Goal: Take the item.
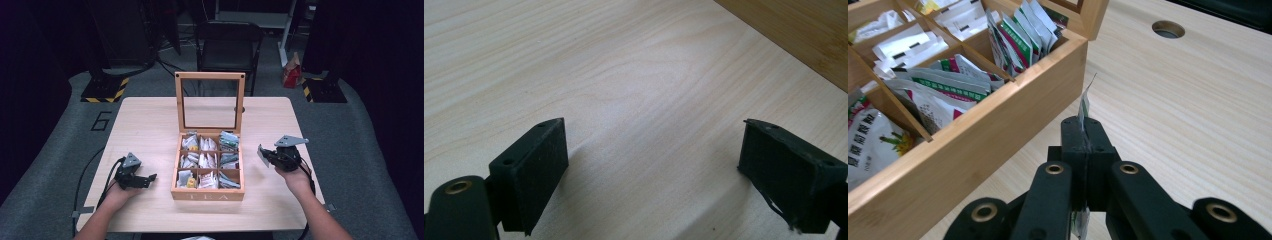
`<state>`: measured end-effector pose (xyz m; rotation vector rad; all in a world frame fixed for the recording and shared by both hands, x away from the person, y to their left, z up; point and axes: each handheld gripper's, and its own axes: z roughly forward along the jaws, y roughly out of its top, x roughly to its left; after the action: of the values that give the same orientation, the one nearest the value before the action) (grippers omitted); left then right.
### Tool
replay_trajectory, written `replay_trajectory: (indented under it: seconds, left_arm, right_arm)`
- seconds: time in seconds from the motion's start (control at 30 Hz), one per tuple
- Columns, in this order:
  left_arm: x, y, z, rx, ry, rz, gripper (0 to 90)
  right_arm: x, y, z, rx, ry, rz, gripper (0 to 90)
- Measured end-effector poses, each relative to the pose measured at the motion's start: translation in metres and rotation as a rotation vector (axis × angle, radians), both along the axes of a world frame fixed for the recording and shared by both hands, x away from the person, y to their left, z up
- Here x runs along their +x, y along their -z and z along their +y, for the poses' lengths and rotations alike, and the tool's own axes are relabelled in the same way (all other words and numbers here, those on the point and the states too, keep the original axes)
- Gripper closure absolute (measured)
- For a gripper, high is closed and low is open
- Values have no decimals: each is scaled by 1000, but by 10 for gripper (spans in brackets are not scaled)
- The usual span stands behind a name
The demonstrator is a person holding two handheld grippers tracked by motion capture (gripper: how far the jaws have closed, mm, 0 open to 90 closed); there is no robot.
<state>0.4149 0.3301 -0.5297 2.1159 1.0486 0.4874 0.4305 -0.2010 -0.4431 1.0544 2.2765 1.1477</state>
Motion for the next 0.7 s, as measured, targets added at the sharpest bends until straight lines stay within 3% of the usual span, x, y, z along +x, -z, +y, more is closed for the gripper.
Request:
replay_trajectory:
  seconds: [0.47, 0.7]
  left_arm:
    - [0, 0, 0, 2, 1, -1, 118]
    - [0, 0, 0, 0, 1, 0, 118]
  right_arm:
    - [0, 18, -2, -1, 27, 8, 900]
    - [-1, 26, 1, -23, 15, 7, 900]
